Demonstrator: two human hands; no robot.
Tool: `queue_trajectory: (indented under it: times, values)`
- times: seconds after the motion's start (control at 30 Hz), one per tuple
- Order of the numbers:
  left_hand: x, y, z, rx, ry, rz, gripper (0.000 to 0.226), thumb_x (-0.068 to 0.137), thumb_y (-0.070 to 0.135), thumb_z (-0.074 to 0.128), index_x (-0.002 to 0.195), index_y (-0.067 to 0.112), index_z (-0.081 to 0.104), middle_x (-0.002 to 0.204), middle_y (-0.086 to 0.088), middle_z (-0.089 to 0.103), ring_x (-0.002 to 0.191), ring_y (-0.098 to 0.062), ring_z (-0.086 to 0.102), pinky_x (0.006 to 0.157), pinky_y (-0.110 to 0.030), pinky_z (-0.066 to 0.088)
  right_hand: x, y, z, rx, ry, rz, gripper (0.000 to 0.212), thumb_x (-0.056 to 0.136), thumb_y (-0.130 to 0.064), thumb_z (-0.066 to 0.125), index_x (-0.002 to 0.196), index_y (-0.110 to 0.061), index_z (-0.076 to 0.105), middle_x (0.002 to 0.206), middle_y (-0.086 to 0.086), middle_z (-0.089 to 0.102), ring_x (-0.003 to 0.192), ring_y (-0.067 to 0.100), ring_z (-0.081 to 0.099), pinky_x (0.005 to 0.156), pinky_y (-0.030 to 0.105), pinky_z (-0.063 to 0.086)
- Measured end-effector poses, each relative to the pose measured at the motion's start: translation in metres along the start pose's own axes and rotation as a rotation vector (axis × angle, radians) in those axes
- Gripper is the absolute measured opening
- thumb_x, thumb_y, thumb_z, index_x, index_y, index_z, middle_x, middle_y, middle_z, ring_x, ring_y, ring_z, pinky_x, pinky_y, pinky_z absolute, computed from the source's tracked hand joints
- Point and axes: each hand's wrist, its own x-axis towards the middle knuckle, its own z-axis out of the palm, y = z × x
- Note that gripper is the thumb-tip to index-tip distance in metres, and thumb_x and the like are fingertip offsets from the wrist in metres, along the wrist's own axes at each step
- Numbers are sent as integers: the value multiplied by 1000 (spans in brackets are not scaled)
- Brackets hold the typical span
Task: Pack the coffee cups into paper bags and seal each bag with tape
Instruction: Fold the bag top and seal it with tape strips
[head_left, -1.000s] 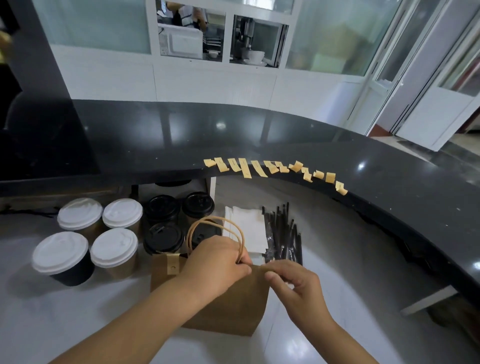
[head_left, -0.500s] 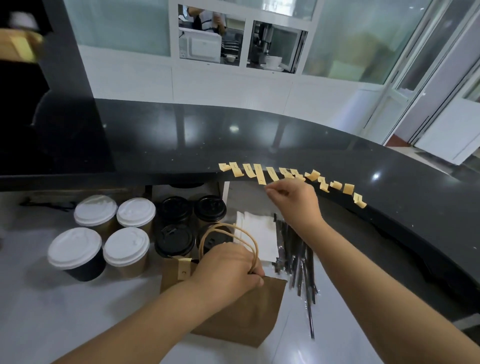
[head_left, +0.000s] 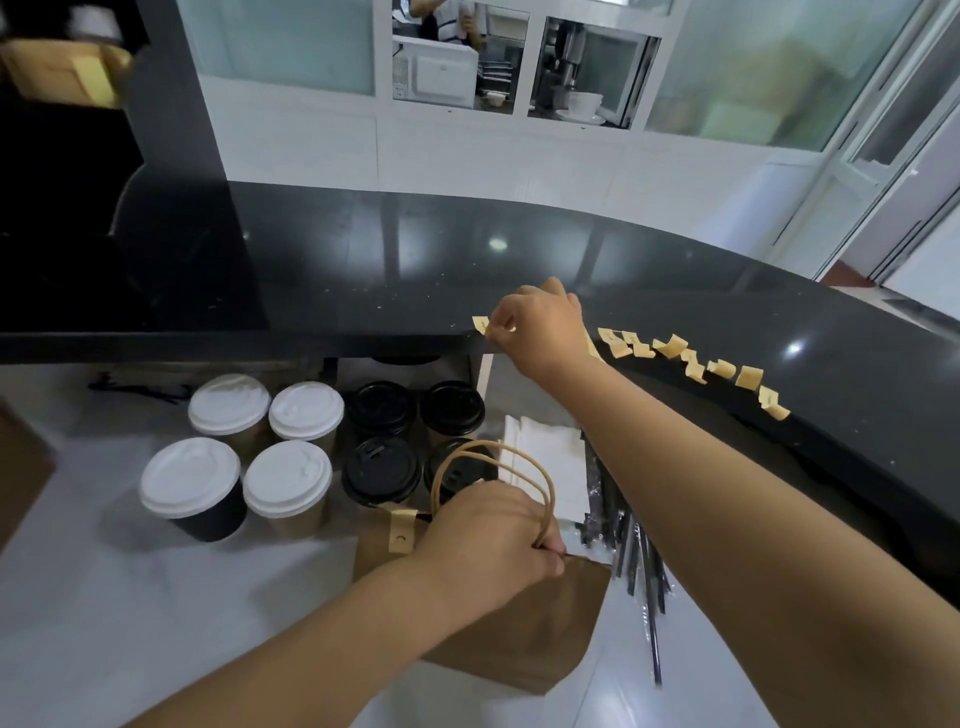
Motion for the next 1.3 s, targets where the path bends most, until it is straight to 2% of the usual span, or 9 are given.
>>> queue_trajectory:
  times: [0.1,0.2,0.27,0.33,0.53,0.83,0.93,1.17,1.3]
  values:
    - [0,0,1,0,1,4,19,88,30,61,97,22,75,94,6,71,103,6,39,71,-9,40,0,0,0,57,74,18,13,88,-24,61,84,-19,72,91,-4,67,98,19,45,76,27,27]
    - [0,0,3,5,-11,-4,19,89,31,61,98,23,75,92,6,71,101,5,40,61,-2,34,-2,1,-1,129,141,51,11,86,-22,65,80,-17,73,87,-3,68,92,18,46,76,30,37]
    - [0,1,3,18,-7,-13,19,88,32,61,98,23,75,93,7,71,97,1,49,65,-5,36,-4,-1,-4,203,214,66,10,84,-21,67,80,-15,73,85,-3,69,86,15,42,73,32,40]
    - [-1,1,2,24,-6,-26,19,88,32,61,99,24,75,94,7,71,91,-4,56,70,-9,38,-8,-4,-8,267,249,54,9,84,-22,67,82,-15,74,85,-4,67,84,12,39,67,27,35]
    - [-3,3,1,27,-24,-40,18,87,31,62,95,23,76,93,9,71,88,-6,61,78,-18,47,-41,6,-17,362,286,-9,13,86,-24,69,88,-14,77,84,-3,66,85,11,42,64,23,29]
    - [-4,5,1,32,-49,-57,17,87,30,62,93,21,75,91,6,71,87,-8,61,79,-22,48,-44,10,-5,267,283,-92,8,83,-17,71,86,-12,77,87,-1,73,87,15,47,66,25,33]
    - [-5,5,1,20,-33,-61,17,87,30,62,94,21,75,91,6,71,87,-7,61,79,-20,48,-30,3,3,161,244,-204,5,80,-15,72,78,-12,76,78,0,72,82,22,54,63,29,39]
    - [-3,4,-1,4,-46,-52,20,88,31,60,98,22,75,94,7,71,91,-8,60,83,-22,49,-3,0,22,-68,180,-343,17,82,-14,63,67,-13,71,62,-4,65,72,22,53,62,30,36]
    - [-2,4,-2,16,-67,-50,21,89,32,59,101,23,73,96,6,71,92,-8,61,85,-25,49,1,-1,23,-134,66,-406,19,90,-17,54,80,-13,70,77,1,68,89,25,55,72,35,36]
